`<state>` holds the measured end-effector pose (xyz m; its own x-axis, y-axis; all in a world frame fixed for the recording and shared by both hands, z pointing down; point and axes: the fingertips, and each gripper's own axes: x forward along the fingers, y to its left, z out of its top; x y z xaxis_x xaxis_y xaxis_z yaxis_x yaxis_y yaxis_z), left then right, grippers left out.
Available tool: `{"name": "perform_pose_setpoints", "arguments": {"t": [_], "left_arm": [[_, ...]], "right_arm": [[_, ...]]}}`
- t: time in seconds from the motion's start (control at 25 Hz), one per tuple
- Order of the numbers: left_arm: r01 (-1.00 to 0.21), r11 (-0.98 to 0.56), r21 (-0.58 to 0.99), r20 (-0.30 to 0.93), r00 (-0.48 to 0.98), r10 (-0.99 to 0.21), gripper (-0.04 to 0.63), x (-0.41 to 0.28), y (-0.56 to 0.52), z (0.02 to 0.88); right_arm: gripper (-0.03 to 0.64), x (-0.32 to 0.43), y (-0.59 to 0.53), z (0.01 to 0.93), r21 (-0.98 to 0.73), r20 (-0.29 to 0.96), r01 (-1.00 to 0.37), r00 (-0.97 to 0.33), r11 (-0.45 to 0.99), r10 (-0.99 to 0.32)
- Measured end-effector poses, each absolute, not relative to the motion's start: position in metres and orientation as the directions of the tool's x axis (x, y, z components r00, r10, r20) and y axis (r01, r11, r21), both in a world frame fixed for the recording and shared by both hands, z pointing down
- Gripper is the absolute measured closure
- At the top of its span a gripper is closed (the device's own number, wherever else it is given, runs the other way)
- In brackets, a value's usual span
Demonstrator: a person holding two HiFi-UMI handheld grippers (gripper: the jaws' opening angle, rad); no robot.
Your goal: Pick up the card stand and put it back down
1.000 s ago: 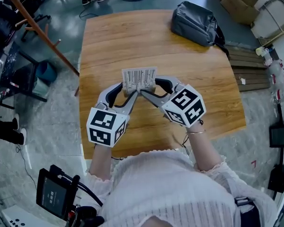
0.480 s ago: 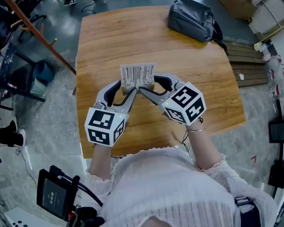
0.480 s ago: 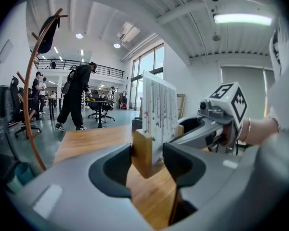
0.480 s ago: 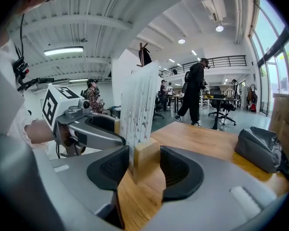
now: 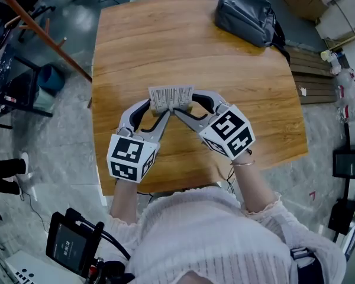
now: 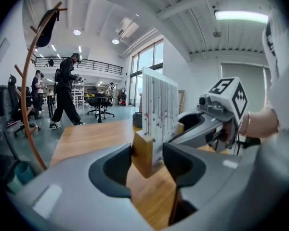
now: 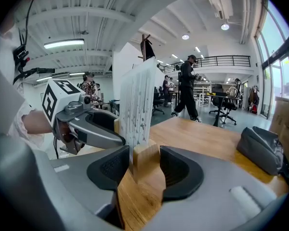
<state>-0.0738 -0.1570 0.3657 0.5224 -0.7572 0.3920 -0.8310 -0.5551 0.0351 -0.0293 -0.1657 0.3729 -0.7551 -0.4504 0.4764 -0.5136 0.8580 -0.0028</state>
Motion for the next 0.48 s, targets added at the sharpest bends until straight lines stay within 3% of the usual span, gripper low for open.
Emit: {"name": "perform_pose_setpoints", "arguments": {"t": [0.48], "left_arm": [[-0.818,-0.560,0.133,0.496,0.544,-0.677,0.393,-0.093,-0.170,0.488]], "right_arm": [[0.419,-0.047,-0.177,0.495,-0.109,0.583,-0.508,-0.729,0.855,-0.359]]}}
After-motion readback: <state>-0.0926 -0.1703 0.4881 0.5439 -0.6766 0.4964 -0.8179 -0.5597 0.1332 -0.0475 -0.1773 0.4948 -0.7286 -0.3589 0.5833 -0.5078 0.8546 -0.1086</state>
